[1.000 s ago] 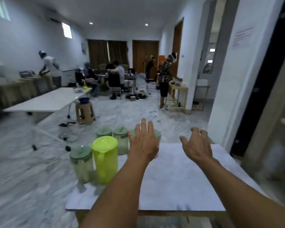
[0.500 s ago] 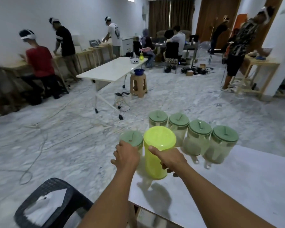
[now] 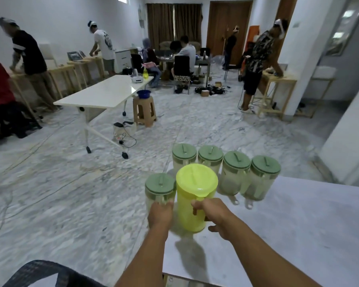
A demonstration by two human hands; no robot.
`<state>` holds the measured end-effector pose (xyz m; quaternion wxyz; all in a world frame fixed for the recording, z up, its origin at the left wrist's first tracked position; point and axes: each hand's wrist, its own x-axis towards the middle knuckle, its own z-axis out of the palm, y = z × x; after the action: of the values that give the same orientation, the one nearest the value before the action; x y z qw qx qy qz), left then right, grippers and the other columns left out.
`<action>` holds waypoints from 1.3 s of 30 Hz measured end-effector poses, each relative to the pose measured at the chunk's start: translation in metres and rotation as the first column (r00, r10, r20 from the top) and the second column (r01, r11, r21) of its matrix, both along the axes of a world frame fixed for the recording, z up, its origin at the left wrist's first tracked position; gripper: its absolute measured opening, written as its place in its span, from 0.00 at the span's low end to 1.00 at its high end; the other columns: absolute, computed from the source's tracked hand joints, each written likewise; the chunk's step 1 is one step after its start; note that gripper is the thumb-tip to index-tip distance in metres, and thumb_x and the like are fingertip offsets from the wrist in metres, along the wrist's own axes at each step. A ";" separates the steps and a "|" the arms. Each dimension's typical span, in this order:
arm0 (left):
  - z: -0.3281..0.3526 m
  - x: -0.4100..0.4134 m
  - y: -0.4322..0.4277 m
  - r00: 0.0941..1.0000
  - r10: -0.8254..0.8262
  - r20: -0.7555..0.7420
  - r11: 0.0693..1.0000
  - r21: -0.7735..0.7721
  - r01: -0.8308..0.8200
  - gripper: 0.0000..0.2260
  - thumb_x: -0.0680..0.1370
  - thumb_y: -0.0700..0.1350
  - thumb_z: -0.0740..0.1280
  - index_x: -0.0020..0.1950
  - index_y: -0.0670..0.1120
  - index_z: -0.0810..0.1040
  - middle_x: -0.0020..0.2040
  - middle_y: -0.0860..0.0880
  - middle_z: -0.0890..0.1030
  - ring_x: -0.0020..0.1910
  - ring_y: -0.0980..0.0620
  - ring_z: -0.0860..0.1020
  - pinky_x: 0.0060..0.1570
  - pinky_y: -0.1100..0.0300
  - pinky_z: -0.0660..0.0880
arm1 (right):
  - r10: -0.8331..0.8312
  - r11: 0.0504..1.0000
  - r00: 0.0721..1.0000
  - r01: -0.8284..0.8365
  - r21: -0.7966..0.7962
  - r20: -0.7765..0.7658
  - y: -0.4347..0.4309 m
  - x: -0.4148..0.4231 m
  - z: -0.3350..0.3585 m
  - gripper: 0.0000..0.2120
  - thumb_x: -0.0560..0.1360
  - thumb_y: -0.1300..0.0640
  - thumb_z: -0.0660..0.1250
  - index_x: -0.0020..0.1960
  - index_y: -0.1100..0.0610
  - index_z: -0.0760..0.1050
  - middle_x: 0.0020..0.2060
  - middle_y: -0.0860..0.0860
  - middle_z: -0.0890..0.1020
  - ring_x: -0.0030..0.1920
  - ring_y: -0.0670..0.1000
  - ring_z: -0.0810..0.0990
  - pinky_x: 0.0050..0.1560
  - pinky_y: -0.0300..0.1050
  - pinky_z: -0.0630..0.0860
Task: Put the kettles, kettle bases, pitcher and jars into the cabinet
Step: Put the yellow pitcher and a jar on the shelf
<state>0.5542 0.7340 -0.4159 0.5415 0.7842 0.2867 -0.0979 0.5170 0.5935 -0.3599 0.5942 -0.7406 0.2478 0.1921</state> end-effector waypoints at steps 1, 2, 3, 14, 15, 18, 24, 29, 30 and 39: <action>0.005 -0.001 0.001 1.000 -0.001 0.030 1.000 -0.014 0.001 0.24 0.77 0.55 0.66 0.66 0.39 0.75 0.63 0.38 0.78 0.60 0.38 0.76 0.56 0.53 0.74 | -0.049 0.999 0.998 0.049 0.012 0.029 0.000 -0.002 0.000 0.13 0.75 0.53 0.69 0.51 0.62 0.79 0.56 0.56 0.79 0.57 0.57 0.75 0.53 0.52 0.69; 0.013 -0.003 0.004 0.998 0.000 0.060 1.000 -0.031 0.001 0.24 0.77 0.55 0.66 0.65 0.39 0.75 0.62 0.38 0.78 0.60 0.38 0.77 0.56 0.52 0.74 | -0.094 0.995 0.994 0.094 0.016 0.061 0.001 -0.005 0.001 0.11 0.76 0.53 0.68 0.47 0.61 0.80 0.55 0.56 0.81 0.56 0.57 0.76 0.53 0.51 0.69; 0.021 -0.004 0.007 0.996 0.000 0.094 0.999 -0.046 0.004 0.24 0.77 0.56 0.65 0.64 0.38 0.76 0.61 0.38 0.79 0.59 0.38 0.77 0.56 0.52 0.74 | -0.135 0.991 0.987 0.134 0.021 0.093 0.002 -0.008 0.004 0.11 0.76 0.53 0.68 0.43 0.61 0.79 0.51 0.56 0.83 0.53 0.57 0.76 0.52 0.51 0.69; 0.162 -0.020 -0.081 0.860 -0.274 0.430 0.913 -0.165 0.374 0.26 0.78 0.60 0.60 0.61 0.38 0.77 0.58 0.39 0.81 0.56 0.38 0.79 0.58 0.47 0.76 | -0.751 0.652 0.566 0.717 0.247 0.341 -0.076 -0.079 0.083 0.18 0.80 0.50 0.62 0.38 0.61 0.72 0.29 0.56 0.75 0.32 0.56 0.75 0.35 0.47 0.70; 0.172 -0.029 -0.100 0.829 -0.320 0.458 0.887 -0.163 0.432 0.26 0.78 0.60 0.59 0.60 0.38 0.77 0.57 0.39 0.81 0.56 0.38 0.79 0.58 0.46 0.76 | -0.779 0.609 0.512 0.754 0.245 0.361 -0.091 -0.094 0.092 0.18 0.80 0.49 0.62 0.38 0.61 0.73 0.29 0.55 0.75 0.32 0.56 0.75 0.35 0.47 0.69; 0.200 -0.065 -0.159 0.722 -0.455 0.522 0.787 -0.143 0.600 0.26 0.80 0.59 0.57 0.59 0.38 0.79 0.56 0.40 0.82 0.56 0.39 0.79 0.58 0.48 0.75 | -0.834 0.471 0.343 0.850 0.236 0.433 -0.135 -0.143 0.118 0.18 0.79 0.48 0.61 0.37 0.58 0.73 0.30 0.54 0.76 0.32 0.55 0.76 0.37 0.47 0.68; 0.245 -0.170 -0.269 0.482 -0.606 0.633 0.522 -0.141 0.842 0.25 0.80 0.58 0.57 0.57 0.38 0.80 0.54 0.40 0.82 0.54 0.39 0.80 0.54 0.50 0.75 | -0.825 0.090 -0.041 0.975 0.203 0.564 -0.213 -0.273 0.173 0.19 0.76 0.45 0.63 0.34 0.58 0.74 0.34 0.56 0.80 0.34 0.58 0.80 0.44 0.54 0.74; 0.265 -0.271 -0.342 0.302 -0.673 0.675 0.282 -0.144 0.949 0.20 0.81 0.56 0.57 0.57 0.42 0.78 0.53 0.43 0.82 0.54 0.42 0.80 0.52 0.52 0.74 | -0.745 -0.211 -0.264 0.964 0.160 0.613 -0.274 -0.387 0.195 0.33 0.68 0.36 0.60 0.53 0.64 0.81 0.52 0.61 0.84 0.52 0.65 0.82 0.54 0.60 0.77; 0.267 -0.289 -0.355 0.269 -0.675 0.687 0.234 -0.146 0.961 0.18 0.81 0.56 0.58 0.56 0.44 0.78 0.52 0.43 0.82 0.53 0.42 0.80 0.51 0.52 0.74 | -0.719 -0.253 -0.292 0.955 0.154 0.630 -0.281 -0.410 0.201 0.34 0.67 0.36 0.60 0.54 0.64 0.81 0.53 0.61 0.84 0.52 0.65 0.82 0.55 0.60 0.78; 0.285 -0.491 -0.478 -0.011 -0.680 0.734 -0.160 -0.133 0.978 0.16 0.81 0.55 0.59 0.43 0.46 0.77 0.41 0.46 0.80 0.41 0.47 0.79 0.44 0.54 0.75 | -0.451 -0.571 -0.454 0.808 0.142 0.769 -0.340 -0.618 0.252 0.27 0.76 0.41 0.59 0.54 0.65 0.81 0.55 0.63 0.82 0.55 0.65 0.79 0.56 0.55 0.72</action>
<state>0.0634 0.2563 -0.1307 0.5988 0.5069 -0.5064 -0.3578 -0.1007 0.2532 -0.1078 0.1891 -0.3425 0.6150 -0.6846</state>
